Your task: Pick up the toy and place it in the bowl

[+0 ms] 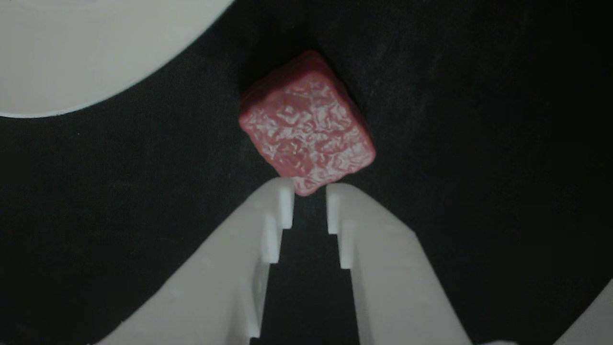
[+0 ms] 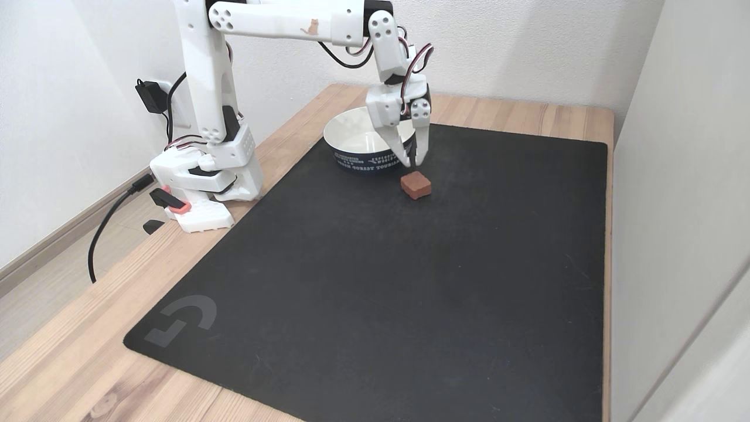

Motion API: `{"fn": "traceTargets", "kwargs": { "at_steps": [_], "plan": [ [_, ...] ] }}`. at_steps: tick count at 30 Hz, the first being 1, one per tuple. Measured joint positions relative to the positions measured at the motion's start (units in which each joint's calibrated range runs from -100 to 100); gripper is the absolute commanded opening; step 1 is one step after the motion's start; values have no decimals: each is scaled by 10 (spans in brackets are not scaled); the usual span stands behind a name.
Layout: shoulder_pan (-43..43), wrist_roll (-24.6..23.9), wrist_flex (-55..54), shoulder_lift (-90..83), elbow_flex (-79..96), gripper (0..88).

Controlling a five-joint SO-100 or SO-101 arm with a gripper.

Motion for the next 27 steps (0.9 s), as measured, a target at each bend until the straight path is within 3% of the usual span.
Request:
{"fn": "traceTargets", "kwargs": {
  "at_steps": [8,24,27],
  "plan": [
    [0,123,0,0,0,27],
    [0,134,0,0,0,33],
    [0,134,0,0,0,144]
  ]
}}
